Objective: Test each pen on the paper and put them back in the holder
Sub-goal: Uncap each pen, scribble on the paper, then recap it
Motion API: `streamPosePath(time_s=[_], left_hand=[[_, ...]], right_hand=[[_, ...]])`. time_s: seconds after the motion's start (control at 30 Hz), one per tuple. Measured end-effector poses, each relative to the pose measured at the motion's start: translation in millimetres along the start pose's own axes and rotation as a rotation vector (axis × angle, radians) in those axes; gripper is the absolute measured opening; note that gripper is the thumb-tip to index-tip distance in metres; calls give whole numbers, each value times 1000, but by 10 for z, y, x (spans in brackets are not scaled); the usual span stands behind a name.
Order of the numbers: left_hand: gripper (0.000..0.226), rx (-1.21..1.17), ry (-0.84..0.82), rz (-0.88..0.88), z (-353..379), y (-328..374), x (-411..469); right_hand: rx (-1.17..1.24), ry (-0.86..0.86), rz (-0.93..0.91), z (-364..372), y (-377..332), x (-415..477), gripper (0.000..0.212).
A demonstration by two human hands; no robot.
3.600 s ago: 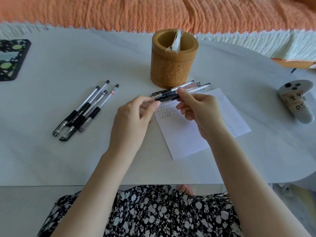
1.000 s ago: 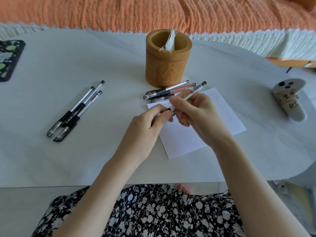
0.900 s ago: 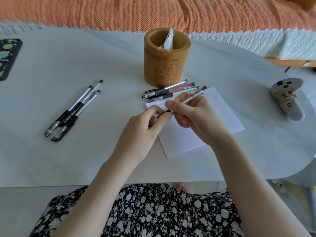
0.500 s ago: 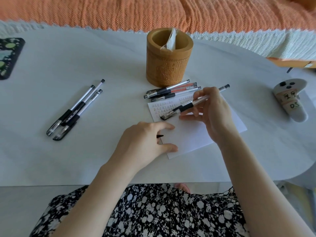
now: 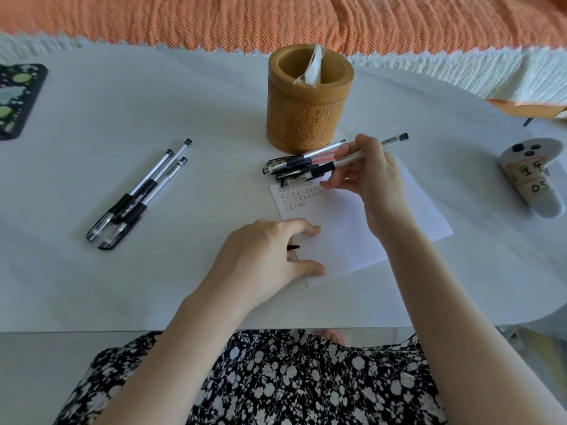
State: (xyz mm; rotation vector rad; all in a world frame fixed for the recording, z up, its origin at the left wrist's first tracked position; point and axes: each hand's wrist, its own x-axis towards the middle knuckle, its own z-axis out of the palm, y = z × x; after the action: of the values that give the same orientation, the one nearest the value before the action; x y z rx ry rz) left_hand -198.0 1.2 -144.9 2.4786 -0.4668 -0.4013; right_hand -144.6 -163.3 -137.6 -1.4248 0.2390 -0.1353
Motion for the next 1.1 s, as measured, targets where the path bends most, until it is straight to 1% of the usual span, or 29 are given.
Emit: streamPosePath(time_s=[0.07, 0.13, 0.23, 0.3, 0.33, 0.47, 0.5, 0.53, 0.6, 0.63, 0.7, 0.8, 0.87, 0.97, 1.1], left_hand=[[54, -9, 1, -1, 0, -2, -6], [56, -17, 17, 0, 2, -8, -13], [63, -15, 34, -13, 5, -13, -9], [69, 4, 37, -24, 9, -8, 0], [71, 19, 36, -25, 10, -5, 3], [71, 47, 25, -27, 11, 6, 5], [71, 44, 24, -30, 11, 6, 4], [71, 39, 25, -33, 9, 7, 2], [71, 29, 29, -37, 10, 7, 3], [71, 27, 31, -38, 11, 7, 6], [70, 30, 31, -40, 11, 5, 7], [70, 30, 28, -48, 6, 1, 6], [69, 23, 26, -55, 6, 2, 4], [69, 22, 23, -57, 10, 4, 8], [70, 22, 23, -59, 12, 3, 19]], right_hand=[[1, -6, -16, -45, -3, -36, 44], [-15, -51, -10, -100, -11, -79, 44], [-53, -94, -10, -140, -6, -138, 31], [-105, -72, -48, -126, 7, -160, 16], [-133, -50, -63, -111, 19, -163, 14], [-187, 46, -57, -52, 90, -129, 28], [-188, 64, -56, -43, 110, -117, 29], [-185, 74, -63, -30, 128, -113, 26], [-227, 61, -96, -12, 156, -112, 9], [-245, 51, -110, -1, 162, -119, 8], [-251, 36, -128, 23, 170, -137, 19], [-317, 90, -162, 70, 193, -137, 38], [-373, 130, -184, 96, 220, -120, 46], [-441, 165, -211, 124, 272, -99, 47], [-473, 210, -241, 134, 327, -102, 38]])
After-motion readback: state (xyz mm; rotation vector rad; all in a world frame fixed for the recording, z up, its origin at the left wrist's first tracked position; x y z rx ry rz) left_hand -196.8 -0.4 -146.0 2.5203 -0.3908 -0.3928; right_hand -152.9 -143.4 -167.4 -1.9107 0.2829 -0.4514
